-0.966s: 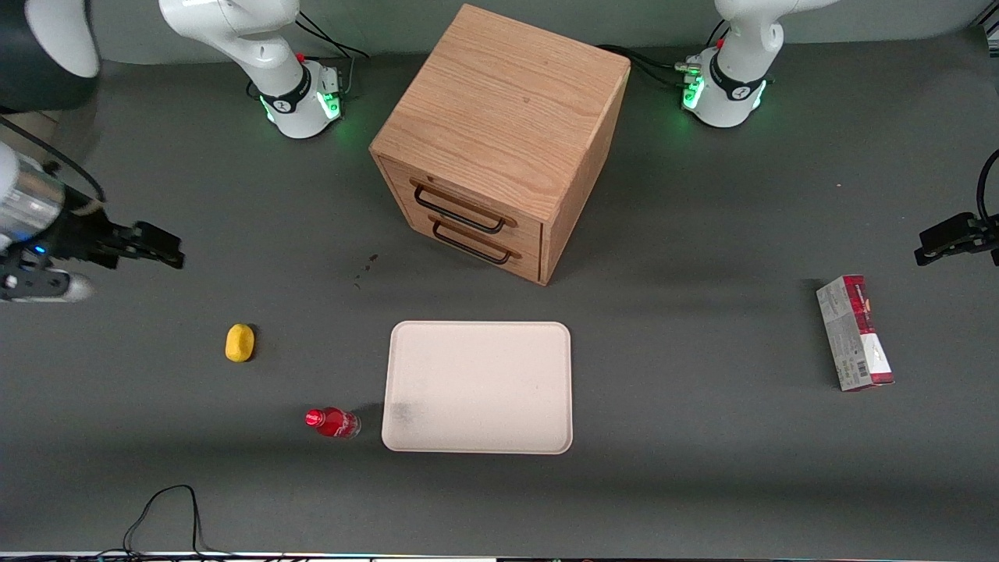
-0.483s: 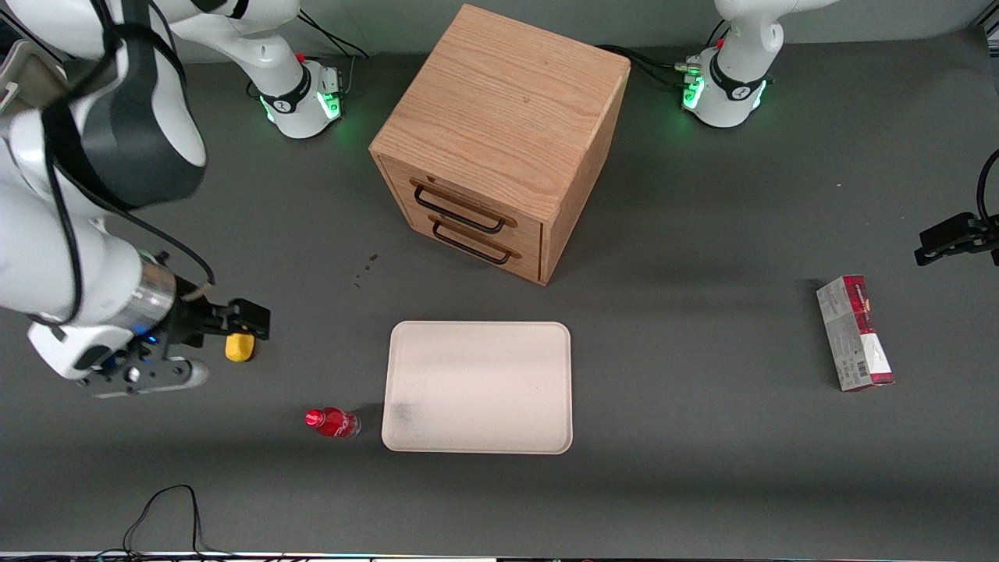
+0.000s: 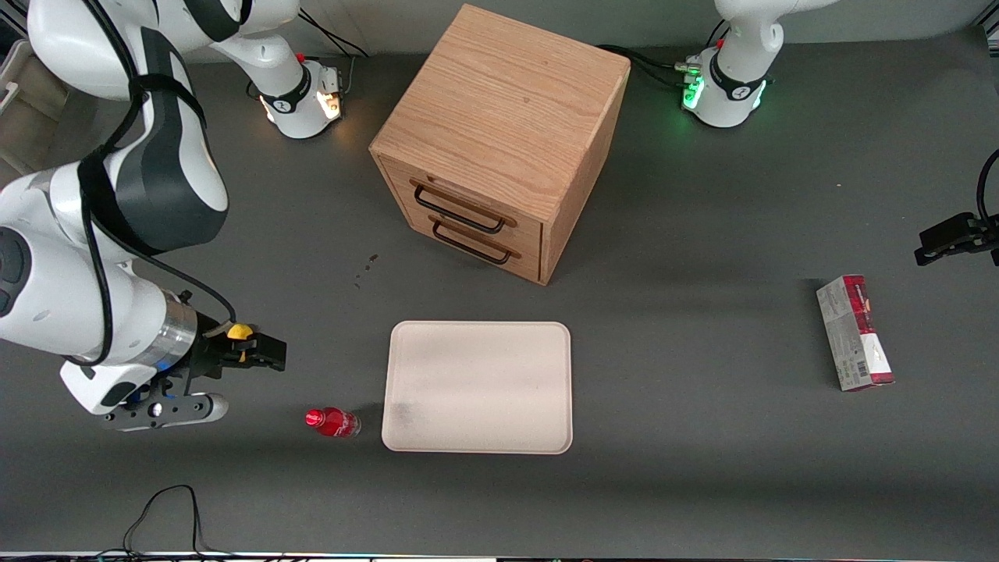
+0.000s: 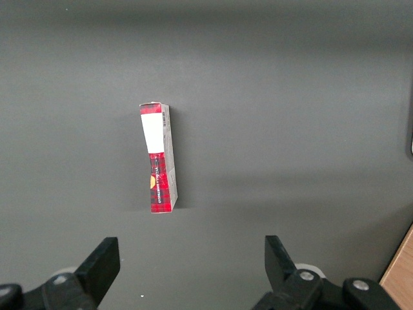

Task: Place coke bottle on tray
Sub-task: 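Lower the open right gripper around the bottle's cap end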

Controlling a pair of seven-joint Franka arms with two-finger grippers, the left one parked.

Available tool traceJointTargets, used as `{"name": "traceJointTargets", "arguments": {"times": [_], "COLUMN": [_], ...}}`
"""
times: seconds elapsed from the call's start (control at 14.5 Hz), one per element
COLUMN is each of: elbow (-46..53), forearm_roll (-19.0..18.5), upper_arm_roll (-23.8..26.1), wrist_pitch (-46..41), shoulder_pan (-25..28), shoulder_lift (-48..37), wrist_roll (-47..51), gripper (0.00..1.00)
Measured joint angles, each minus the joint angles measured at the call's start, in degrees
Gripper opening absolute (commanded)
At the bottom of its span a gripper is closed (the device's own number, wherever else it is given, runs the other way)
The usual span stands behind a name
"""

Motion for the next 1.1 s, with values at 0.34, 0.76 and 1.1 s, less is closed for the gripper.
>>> {"name": "traceJointTargets", "arguments": {"times": [0.34,0.76,1.1], "elbow": [0.1,0.1,0.1], "forearm_roll": [0.0,0.0,0.0], "upper_arm_roll": [-0.1,-0.1,0.0], "wrist_pitch": [7.8,14.9,15.7], "shoulder_pan": [0.0,0.0,0.2], "shoulder_lift": [6.2,12.3,15.8], "wrist_roll": [0.0,0.0,0.0], "gripper": [1.0,1.0,1.0]}}
